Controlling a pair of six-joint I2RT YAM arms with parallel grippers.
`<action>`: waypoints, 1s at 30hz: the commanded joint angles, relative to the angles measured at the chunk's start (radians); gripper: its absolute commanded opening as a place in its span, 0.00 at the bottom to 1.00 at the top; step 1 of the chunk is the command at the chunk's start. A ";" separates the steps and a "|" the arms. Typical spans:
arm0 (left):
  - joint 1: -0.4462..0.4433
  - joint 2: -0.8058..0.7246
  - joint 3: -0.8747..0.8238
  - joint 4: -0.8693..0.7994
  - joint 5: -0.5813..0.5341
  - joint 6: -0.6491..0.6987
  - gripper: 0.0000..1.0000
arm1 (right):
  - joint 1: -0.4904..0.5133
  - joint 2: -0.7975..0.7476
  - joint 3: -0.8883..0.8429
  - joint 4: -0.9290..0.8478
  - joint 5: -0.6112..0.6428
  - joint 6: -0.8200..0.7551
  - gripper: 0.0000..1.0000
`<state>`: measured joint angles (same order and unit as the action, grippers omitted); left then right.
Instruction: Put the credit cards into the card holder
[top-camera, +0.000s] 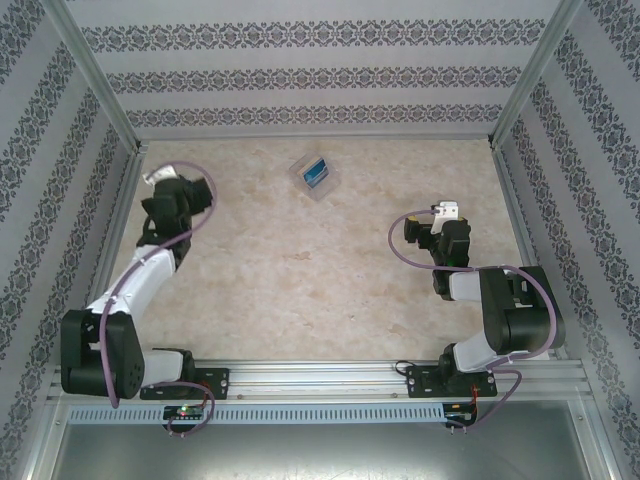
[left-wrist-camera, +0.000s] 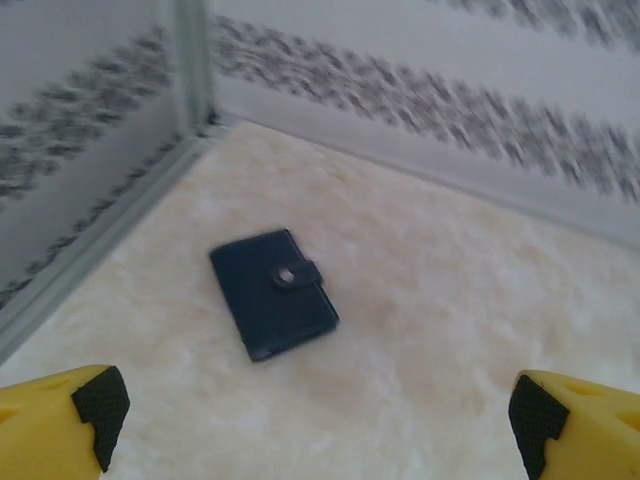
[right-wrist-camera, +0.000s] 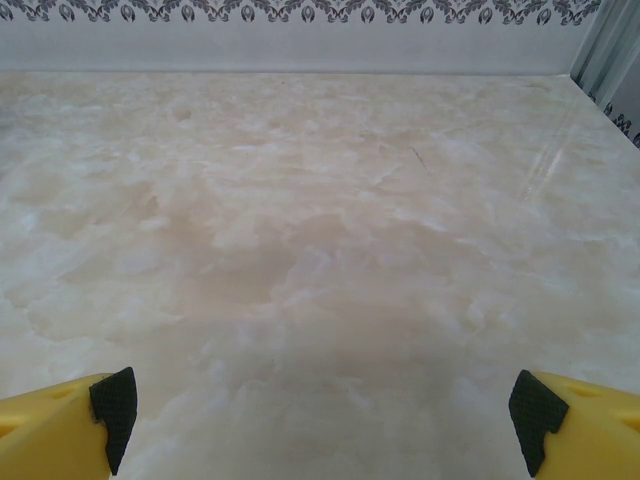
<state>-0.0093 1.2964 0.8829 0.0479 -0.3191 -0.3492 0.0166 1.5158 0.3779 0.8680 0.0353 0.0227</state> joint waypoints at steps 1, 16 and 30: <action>0.041 0.098 0.116 -0.393 -0.088 -0.185 0.99 | -0.003 -0.005 0.012 0.022 -0.015 0.004 0.98; 0.192 0.777 0.868 -0.700 0.218 -0.331 0.99 | -0.003 -0.004 0.010 0.021 -0.014 0.004 0.98; 0.278 1.035 1.025 -0.721 0.362 -0.214 0.74 | -0.003 -0.004 0.012 0.020 -0.014 0.005 0.98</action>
<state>0.2680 2.3299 1.8961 -0.6254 -0.0010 -0.6060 0.0166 1.5158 0.3779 0.8680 0.0353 0.0227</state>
